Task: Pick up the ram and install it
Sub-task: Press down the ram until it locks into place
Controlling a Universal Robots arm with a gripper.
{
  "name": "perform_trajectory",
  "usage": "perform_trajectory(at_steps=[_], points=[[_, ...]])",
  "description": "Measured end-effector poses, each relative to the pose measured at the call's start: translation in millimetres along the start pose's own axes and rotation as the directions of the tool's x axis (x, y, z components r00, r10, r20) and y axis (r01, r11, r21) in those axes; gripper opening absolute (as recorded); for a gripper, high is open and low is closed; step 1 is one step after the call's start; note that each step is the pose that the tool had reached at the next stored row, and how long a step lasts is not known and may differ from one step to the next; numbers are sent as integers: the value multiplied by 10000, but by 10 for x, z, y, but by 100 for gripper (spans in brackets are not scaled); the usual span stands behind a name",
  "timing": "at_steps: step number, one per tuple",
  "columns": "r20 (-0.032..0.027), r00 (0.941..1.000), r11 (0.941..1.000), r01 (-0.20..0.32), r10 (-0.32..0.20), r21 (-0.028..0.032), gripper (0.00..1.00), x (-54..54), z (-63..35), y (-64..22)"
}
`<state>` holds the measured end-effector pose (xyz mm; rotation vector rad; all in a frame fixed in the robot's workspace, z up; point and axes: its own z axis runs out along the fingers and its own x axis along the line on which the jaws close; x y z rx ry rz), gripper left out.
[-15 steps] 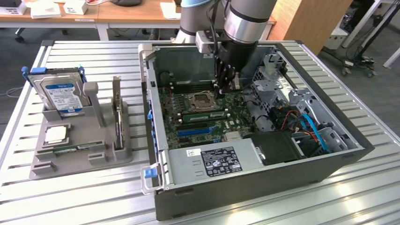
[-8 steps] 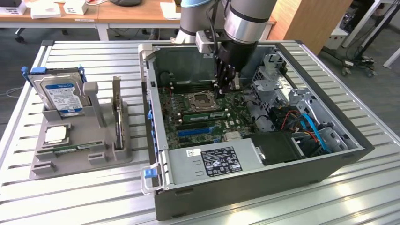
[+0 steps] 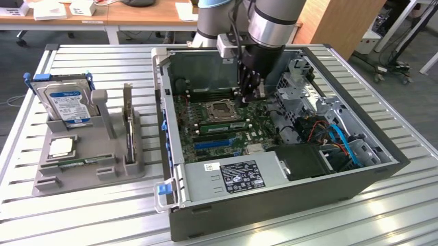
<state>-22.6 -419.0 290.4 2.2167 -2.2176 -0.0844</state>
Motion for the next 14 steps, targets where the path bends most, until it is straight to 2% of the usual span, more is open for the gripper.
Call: perform_trajectory(at_steps=[7, 14], points=[[0, 10000, 10000, 1, -1, 0, 10, 0, -7, -169], [1, 10000, 10000, 0, 0, 2, 10, 0, 11, -178]])
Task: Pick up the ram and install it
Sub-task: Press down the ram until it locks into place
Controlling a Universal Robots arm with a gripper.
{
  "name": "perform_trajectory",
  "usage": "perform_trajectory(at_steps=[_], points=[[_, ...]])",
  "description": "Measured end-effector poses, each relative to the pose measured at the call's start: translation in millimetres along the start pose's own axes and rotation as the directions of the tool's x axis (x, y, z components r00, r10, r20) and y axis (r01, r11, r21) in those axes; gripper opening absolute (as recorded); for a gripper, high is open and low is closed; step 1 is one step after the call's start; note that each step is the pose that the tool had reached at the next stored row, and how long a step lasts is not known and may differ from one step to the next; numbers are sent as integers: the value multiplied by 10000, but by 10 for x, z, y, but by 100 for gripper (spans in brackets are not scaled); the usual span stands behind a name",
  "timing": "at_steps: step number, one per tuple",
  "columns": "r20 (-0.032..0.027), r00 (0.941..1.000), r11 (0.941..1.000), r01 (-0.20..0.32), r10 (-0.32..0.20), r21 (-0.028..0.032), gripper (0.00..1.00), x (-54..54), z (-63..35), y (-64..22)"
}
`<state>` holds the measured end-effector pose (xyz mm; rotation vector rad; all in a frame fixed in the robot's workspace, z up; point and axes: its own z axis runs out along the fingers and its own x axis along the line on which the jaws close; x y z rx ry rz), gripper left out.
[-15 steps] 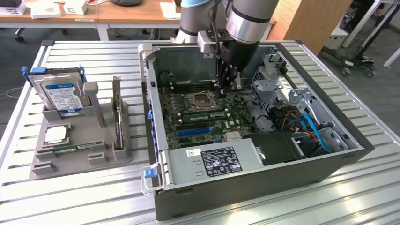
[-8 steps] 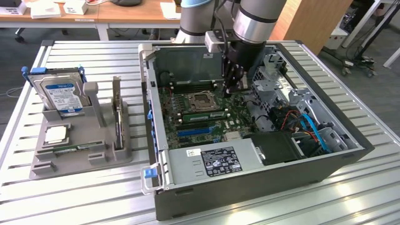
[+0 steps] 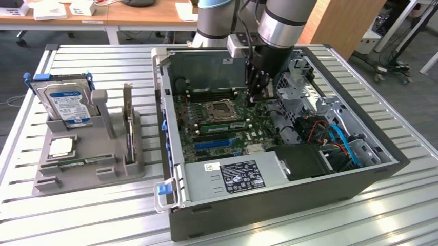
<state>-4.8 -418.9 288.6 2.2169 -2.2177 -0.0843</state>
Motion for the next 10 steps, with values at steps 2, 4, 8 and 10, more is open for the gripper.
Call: perform_trajectory(at_steps=[2, 4, 8, 10], points=[[-1, 10000, 10000, 0, 0, 4, 10, 2, 57, -2], [0, 10000, 10000, 0, 0, 8, 10, 6, 147, -6], [3, 10000, 10000, -1, 1, 8, 10, 6, 148, -14], [3, 10000, 10000, 0, 0, 8, 10, 5, 147, -45]])
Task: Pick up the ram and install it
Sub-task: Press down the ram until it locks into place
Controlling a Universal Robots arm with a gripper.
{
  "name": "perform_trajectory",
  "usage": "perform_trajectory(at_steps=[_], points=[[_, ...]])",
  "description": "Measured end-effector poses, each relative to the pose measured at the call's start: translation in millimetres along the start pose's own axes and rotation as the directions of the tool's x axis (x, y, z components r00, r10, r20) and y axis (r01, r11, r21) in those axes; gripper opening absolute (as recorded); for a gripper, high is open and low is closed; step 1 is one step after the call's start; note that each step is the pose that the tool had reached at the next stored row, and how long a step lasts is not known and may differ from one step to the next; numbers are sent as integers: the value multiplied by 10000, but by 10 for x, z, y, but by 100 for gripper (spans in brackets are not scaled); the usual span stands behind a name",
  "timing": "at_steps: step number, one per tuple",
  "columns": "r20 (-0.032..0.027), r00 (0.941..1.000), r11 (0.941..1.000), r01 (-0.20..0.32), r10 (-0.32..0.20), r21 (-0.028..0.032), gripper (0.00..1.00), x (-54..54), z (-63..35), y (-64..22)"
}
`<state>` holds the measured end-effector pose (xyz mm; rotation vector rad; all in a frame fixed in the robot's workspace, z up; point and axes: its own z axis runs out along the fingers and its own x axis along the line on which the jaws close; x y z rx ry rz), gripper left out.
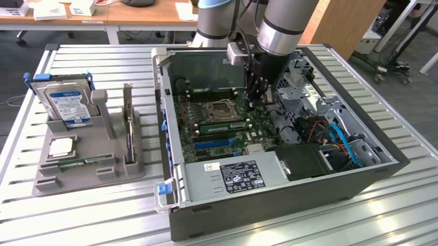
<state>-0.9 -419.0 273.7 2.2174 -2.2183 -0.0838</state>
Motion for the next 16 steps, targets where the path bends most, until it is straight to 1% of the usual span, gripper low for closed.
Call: perform_trajectory(at_steps=[4, 9, 16], points=[[-1, 10000, 10000, 1, -1, 0, 10, 0, -2, -60], [3, 10000, 10000, 1, -1, 2, 10, 1, 5, -62], [0, 10000, 10000, 0, 0, 1, 10, 3, 80, -65]])
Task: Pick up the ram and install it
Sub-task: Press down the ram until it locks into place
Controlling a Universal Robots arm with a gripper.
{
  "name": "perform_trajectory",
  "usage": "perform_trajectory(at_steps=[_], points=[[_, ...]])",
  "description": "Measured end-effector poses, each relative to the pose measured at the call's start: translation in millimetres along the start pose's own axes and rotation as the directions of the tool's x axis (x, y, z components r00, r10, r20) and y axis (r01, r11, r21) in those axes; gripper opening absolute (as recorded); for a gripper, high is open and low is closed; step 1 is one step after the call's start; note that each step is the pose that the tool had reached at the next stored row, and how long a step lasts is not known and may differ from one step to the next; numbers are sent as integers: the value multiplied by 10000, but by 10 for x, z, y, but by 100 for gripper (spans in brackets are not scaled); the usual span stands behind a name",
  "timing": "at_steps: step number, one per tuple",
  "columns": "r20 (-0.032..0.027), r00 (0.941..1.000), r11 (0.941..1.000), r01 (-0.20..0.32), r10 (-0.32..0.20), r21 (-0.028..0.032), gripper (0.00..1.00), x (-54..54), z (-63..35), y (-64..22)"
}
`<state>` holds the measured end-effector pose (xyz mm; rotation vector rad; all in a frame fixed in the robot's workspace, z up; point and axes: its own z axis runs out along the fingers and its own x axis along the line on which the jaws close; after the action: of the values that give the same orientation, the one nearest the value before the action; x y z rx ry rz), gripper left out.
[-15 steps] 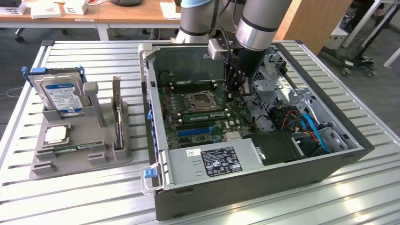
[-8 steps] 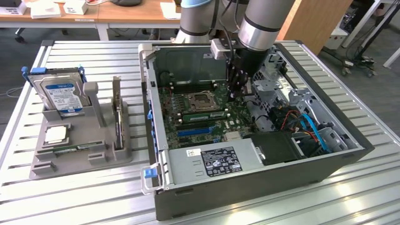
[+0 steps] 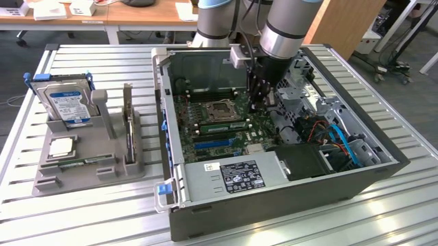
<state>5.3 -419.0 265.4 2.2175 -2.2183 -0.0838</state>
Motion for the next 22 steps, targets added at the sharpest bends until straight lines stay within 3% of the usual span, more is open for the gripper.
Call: perform_trajectory(at_steps=[22], points=[[15, 10000, 10000, 1, -1, 5, 10, -23, 60, -3]])
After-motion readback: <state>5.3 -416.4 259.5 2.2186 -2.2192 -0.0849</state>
